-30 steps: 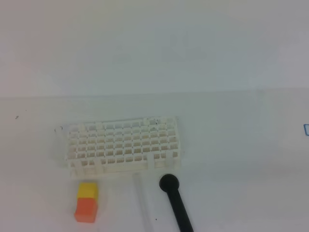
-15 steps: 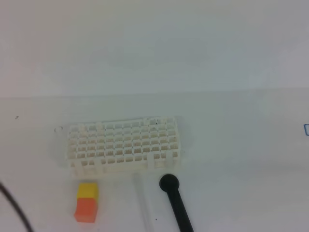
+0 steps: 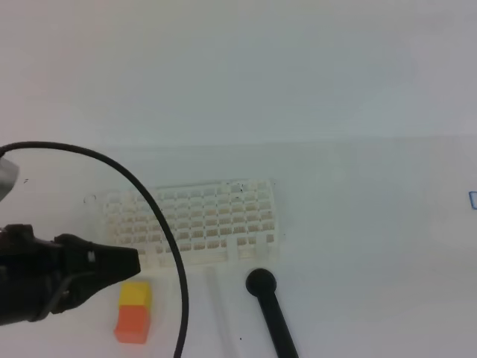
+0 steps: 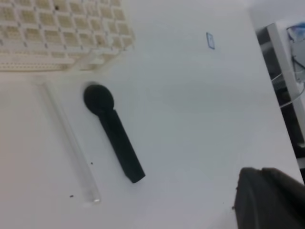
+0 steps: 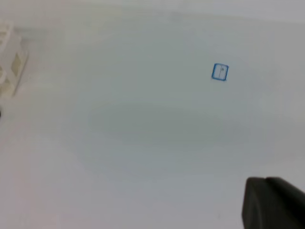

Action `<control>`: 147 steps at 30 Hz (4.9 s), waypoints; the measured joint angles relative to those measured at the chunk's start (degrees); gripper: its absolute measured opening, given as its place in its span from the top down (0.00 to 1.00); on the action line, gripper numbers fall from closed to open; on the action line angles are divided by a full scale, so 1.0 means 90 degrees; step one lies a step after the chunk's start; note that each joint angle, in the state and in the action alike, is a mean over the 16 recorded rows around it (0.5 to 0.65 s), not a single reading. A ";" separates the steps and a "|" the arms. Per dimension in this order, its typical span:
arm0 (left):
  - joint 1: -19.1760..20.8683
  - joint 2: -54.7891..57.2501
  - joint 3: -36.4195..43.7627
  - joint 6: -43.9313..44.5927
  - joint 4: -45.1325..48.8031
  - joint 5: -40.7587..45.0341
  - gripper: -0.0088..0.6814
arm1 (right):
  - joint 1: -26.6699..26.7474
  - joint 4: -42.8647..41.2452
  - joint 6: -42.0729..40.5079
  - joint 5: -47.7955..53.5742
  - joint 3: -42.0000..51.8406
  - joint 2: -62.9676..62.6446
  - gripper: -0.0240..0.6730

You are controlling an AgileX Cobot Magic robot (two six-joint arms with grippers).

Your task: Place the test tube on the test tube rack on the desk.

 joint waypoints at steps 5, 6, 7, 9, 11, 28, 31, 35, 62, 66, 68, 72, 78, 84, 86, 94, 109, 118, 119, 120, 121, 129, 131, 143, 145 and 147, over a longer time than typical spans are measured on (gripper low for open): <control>-0.0246 0.0535 0.0000 0.0407 -0.0247 -0.0167 0.99 | 0.0000 -0.0004 0.0000 0.0208 -0.0001 0.0003 0.97; -0.0348 0.0605 0.0000 0.0373 -0.0185 -0.0234 0.99 | 0.0000 -0.0004 0.0000 0.0241 -0.0001 0.0003 0.97; -0.0475 0.0661 0.0000 0.0306 -0.0088 -0.0320 0.99 | 0.0000 -0.0004 0.0000 0.0272 -0.0001 0.0004 0.97; -0.0797 0.0747 0.0000 0.0064 0.0197 -0.0537 0.99 | 0.0000 -0.0004 0.0000 0.0318 -0.0001 0.0005 0.97; -0.1206 0.0821 0.0000 -0.0334 0.0607 -0.0804 0.99 | 0.0000 -0.0002 0.0000 0.0343 -0.0001 0.0007 0.97; -0.4885 0.2684 -0.0001 -0.6804 0.6178 -0.2680 0.97 | 0.0000 0.0238 0.0000 0.0377 -0.0001 0.0013 0.97; -0.5043 0.3211 -0.0019 -0.7279 0.6399 -0.2913 0.91 | 0.0000 0.0287 0.0000 0.0409 -0.0001 0.0013 0.97; -0.5090 0.3860 -0.0102 -0.7491 0.6315 -0.3203 0.77 | 0.0000 0.0350 0.0000 0.0460 -0.0001 0.0013 0.97; -0.5090 0.5569 -0.1189 -0.7439 0.6387 -0.2637 0.33 | 0.0000 0.0487 0.0000 0.0590 -0.0001 0.0013 0.97; -0.5090 0.5583 -0.1200 -0.7427 0.6405 -0.2449 0.39 | 0.0000 0.0487 0.0000 0.0590 -0.0001 0.0013 0.97; -0.5090 0.5584 -0.1202 -0.7424 0.6412 -0.2350 0.42 | 0.0000 0.0487 0.0000 0.0590 -0.0001 0.0013 0.97; -0.5090 0.5586 -0.1206 -0.7420 0.6426 -0.2155 0.49 | 0.0000 0.0487 0.0000 0.0590 -0.0001 0.0013 0.97; -0.5088 0.5586 -0.1206 -0.7426 0.6463 -0.1993 0.59 | 0.0000 0.0487 0.0000 0.0590 -0.0001 0.0013 0.97; -0.5030 0.5586 -0.1206 -0.7452 0.6538 -0.1912 0.67 | 0.0000 0.0487 0.0000 0.0590 -0.0001 0.0013 0.97; -0.4985 0.5586 -0.1206 -0.7459 0.6563 -0.1898 0.69 | 0.0000 0.0487 0.0000 0.0590 -0.0001 0.0013 0.97; -0.4791 0.5586 -0.1206 -0.7423 0.6646 -0.1873 0.72 | 0.0000 0.0487 0.0000 0.0590 -0.0001 0.0013 0.97; -0.4699 0.5579 -0.1206 -0.7239 0.6658 -0.1864 0.79 | 0.0000 0.0487 0.0000 0.0590 -0.0001 0.0013 0.97; -0.4699 0.5258 -0.1347 -0.7223 0.6665 -0.1385 0.83 | 0.0000 0.0519 0.0000 0.0574 -0.0001 0.0013 0.97; -0.4699 0.5170 -0.1385 -0.7218 0.6668 -0.1297 0.83 | 0.0000 0.0543 -0.0002 0.0562 -0.0001 0.0013 0.97; -0.4699 0.5067 -0.1426 -0.7212 0.6670 -0.1202 0.83 | 0.0000 0.0577 -0.0008 0.0546 -0.0001 0.0013 0.97; -0.4699 0.4949 -0.1470 -0.7205 0.6674 -0.1104 0.83 | 0.0000 0.0624 -0.0023 0.0526 -0.0001 0.0013 0.97; -0.4699 0.3456 -0.1828 -0.7006 0.6712 -0.0370 0.83 | 0.0000 0.1522 -0.0356 0.0109 -0.0001 0.0013 0.97; -0.4699 0.2962 -0.1887 -0.6946 0.6750 -0.0283 0.83 | 0.0000 0.1901 -0.0508 -0.0090 -0.0001 0.0013 0.97; -0.4699 -0.0100 -0.1630 -0.6884 0.7683 -0.0664 0.83 | 0.0000 0.5591 -0.3241 -0.1167 -0.0045 0.0242 0.97; -0.4699 -0.0566 -0.1393 -0.6924 0.7918 -0.1010 0.83 | 0.0000 0.6191 -0.3857 -0.1192 -0.0095 0.0355 0.97; -0.4699 -0.0998 -0.1081 -0.6964 0.8140 -0.1468 0.83 | 0.0000 0.6725 -0.4464 -0.1145 -0.0166 0.0491 0.97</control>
